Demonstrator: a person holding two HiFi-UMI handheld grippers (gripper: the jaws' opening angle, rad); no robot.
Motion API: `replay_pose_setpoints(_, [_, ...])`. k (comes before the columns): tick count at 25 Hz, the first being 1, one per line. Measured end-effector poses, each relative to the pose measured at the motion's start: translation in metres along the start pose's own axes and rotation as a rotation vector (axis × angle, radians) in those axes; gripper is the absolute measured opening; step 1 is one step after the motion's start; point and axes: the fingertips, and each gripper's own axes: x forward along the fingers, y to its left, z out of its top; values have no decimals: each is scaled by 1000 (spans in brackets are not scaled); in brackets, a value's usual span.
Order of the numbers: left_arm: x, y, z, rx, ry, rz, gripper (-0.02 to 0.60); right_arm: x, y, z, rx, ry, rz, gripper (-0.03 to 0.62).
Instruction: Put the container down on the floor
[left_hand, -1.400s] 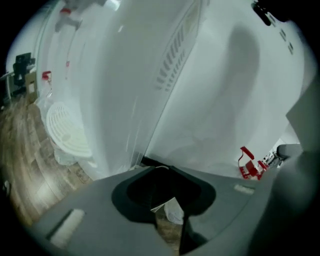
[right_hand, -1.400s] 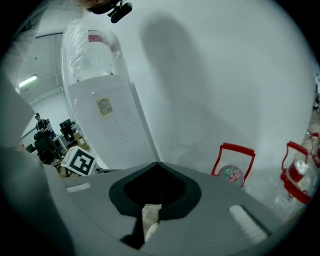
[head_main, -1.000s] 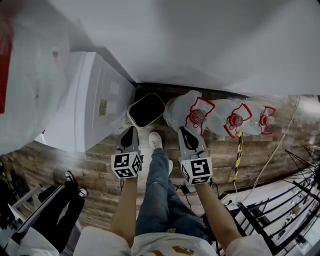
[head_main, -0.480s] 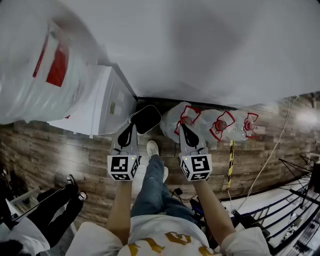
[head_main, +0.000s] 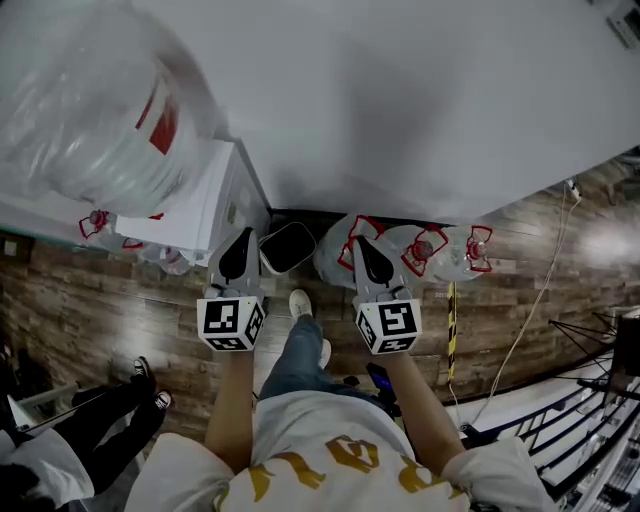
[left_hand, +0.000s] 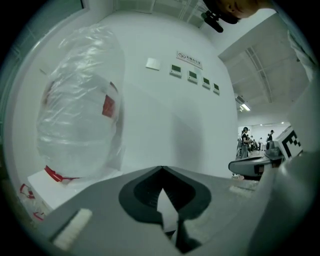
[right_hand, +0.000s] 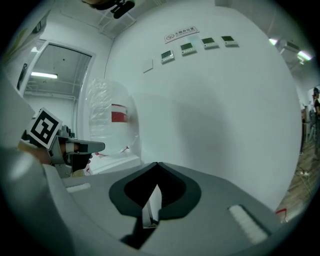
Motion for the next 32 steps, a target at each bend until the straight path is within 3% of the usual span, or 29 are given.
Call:
replay_pose_setpoints(10, [-42, -13, 20, -39, -50, -16, 1, -29, 6, 23, 11, -44, -28, 23])
replay_pose_setpoints(32, [-48, -12, 22, -55, -48, -15, 1, -38, 14, 23, 32, -46, -27, 23])
